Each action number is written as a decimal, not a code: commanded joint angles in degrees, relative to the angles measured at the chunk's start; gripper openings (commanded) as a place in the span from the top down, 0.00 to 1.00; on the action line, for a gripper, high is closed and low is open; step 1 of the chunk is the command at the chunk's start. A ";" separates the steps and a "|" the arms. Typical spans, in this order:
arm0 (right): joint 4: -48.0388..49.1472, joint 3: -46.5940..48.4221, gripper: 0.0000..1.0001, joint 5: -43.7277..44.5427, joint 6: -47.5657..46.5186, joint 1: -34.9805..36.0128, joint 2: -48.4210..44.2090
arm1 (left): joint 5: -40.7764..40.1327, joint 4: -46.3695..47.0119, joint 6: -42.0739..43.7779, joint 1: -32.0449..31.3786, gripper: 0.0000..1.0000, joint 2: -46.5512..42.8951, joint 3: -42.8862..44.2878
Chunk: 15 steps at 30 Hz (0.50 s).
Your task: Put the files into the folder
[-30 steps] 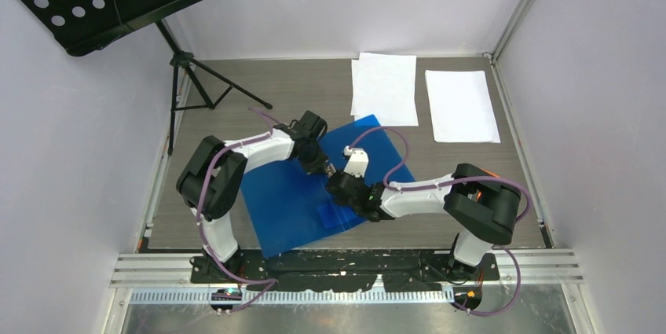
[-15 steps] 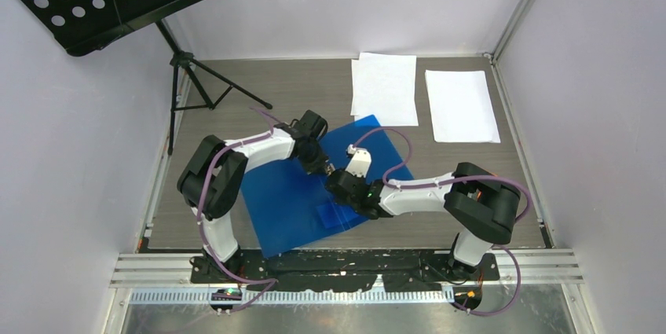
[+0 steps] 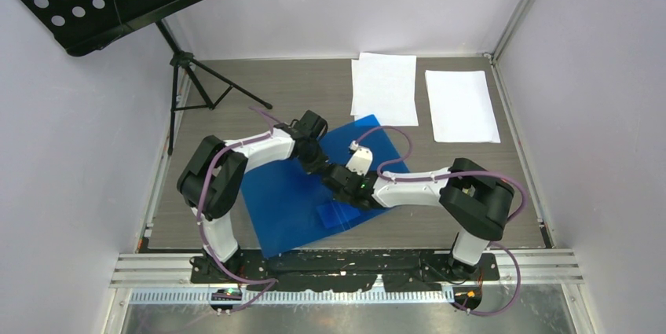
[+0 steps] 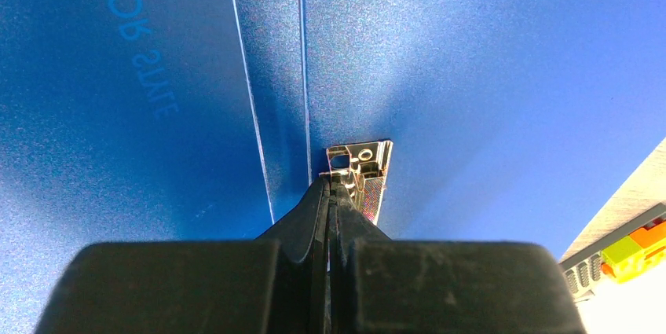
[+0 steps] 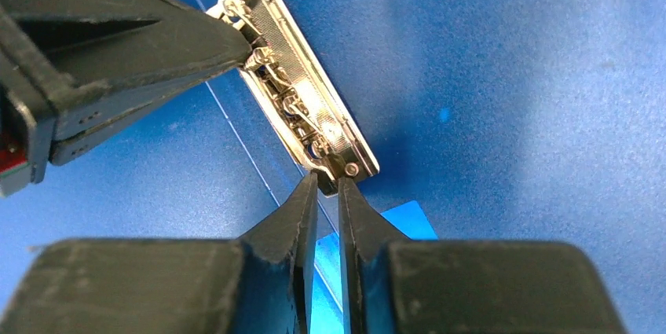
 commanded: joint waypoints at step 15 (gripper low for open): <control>-33.93 9.64 0.94 13.86 7.62 -7.25 12.41 | -4.21 -12.03 0.11 -1.37 1.00 3.24 -7.51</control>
